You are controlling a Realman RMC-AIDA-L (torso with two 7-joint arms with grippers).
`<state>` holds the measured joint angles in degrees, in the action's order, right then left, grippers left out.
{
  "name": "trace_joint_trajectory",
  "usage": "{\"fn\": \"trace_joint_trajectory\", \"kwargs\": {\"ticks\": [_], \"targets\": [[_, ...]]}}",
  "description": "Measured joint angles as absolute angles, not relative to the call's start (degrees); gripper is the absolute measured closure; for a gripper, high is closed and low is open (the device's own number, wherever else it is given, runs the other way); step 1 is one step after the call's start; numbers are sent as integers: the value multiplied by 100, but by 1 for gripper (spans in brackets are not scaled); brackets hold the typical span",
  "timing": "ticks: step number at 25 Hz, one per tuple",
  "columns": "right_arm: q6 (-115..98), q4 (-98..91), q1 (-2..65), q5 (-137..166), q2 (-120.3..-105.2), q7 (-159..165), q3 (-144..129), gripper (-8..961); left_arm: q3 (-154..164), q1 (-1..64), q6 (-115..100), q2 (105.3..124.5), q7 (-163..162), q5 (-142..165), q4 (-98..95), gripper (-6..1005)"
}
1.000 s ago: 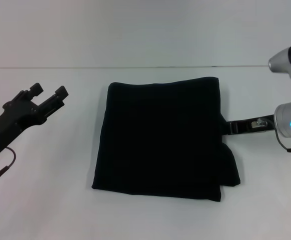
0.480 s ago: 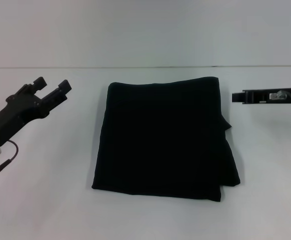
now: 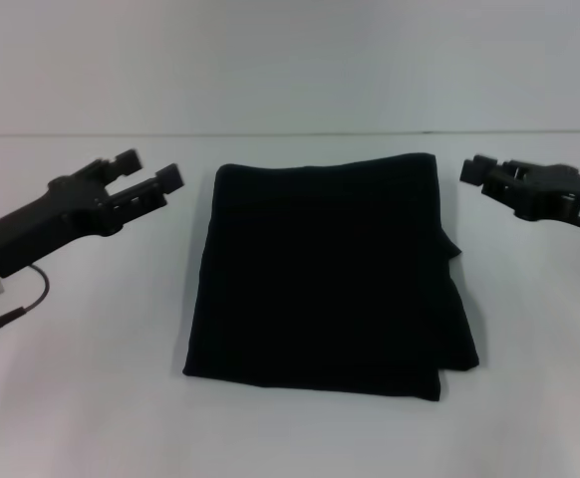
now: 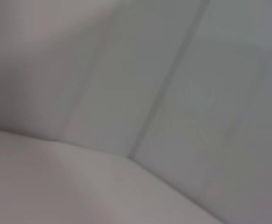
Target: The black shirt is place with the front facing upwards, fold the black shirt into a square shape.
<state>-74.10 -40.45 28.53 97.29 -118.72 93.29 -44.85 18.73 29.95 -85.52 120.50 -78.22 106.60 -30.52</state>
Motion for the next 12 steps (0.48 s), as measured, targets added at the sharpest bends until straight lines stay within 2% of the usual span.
{"fn": "trace_joint_trajectory", "kwargs": {"ticks": [4,9,12], "targets": [[-8484,-3558,2524,9144,-11845,7525,-4244,861,2168,3006,-9088,12023,-7688,10673,-3289,125],[-9058,-3314,2498,9330,-11715,7359,-4273,655,2675,3101,-9752,11926,-7712,11077,-3454,125],[-9394,-3328,2658,9753,-11669,7540,-4300,484,2676,3153,-10101,11883,-7735,11356,-3488,125]]}}
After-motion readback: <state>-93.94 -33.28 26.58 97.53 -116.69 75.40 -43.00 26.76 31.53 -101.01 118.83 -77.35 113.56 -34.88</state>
